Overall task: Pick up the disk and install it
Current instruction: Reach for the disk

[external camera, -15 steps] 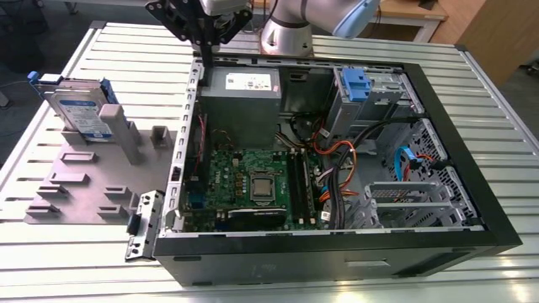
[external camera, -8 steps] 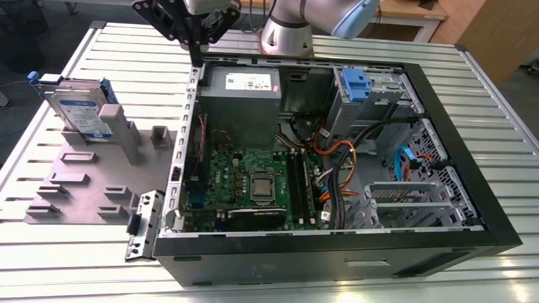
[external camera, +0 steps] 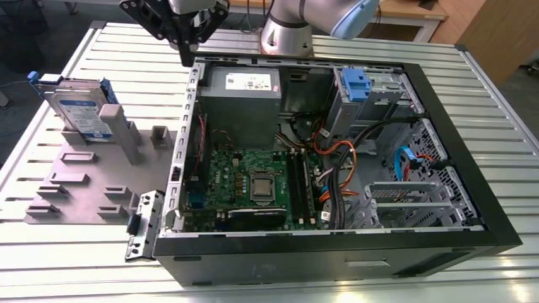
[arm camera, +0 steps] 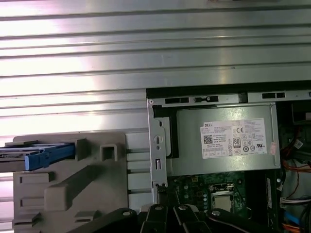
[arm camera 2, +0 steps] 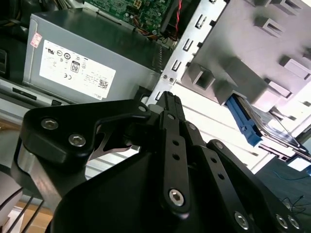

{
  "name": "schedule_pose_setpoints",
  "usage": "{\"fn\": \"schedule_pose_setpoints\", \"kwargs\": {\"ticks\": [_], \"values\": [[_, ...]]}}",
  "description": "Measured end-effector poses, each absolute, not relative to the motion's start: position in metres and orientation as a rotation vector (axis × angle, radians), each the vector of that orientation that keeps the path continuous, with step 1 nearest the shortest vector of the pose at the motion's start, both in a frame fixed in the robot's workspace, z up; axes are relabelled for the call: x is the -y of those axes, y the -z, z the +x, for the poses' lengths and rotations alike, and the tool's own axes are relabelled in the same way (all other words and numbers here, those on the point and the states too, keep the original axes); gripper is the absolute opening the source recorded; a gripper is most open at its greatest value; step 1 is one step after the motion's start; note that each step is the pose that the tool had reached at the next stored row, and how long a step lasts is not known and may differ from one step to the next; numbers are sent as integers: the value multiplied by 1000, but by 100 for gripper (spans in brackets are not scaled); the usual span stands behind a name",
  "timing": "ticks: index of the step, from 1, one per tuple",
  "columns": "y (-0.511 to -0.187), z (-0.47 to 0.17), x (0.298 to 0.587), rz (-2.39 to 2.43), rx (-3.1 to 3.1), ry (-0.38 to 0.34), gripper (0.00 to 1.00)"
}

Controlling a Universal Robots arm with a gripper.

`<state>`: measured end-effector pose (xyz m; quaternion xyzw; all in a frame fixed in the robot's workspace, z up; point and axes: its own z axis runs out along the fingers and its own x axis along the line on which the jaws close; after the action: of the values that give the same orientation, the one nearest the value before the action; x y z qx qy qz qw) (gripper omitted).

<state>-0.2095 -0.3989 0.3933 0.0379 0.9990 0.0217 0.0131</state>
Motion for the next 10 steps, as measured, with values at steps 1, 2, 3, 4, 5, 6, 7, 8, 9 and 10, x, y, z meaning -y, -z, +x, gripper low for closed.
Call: {"fn": "schedule_pose_setpoints", "kwargs": {"ticks": [1, 2, 3, 4, 5, 6, 7, 8, 9, 10], "values": [[-393, -211, 399, 118, -3112, -68, 11], [-393, -213, 399, 118, -3112, -68, 11], [-393, -215, 399, 118, -3112, -68, 11], [-393, -217, 399, 118, -3112, -68, 11], [-393, -219, 399, 118, -3112, -68, 11], [-393, -221, 399, 118, -3112, -68, 11], [-393, -224, 399, 118, -3112, -68, 11], [-393, -226, 399, 118, -3112, -68, 11], [-393, -228, 399, 118, -3112, -68, 11], [-393, -230, 399, 118, -3112, -68, 11]]}}
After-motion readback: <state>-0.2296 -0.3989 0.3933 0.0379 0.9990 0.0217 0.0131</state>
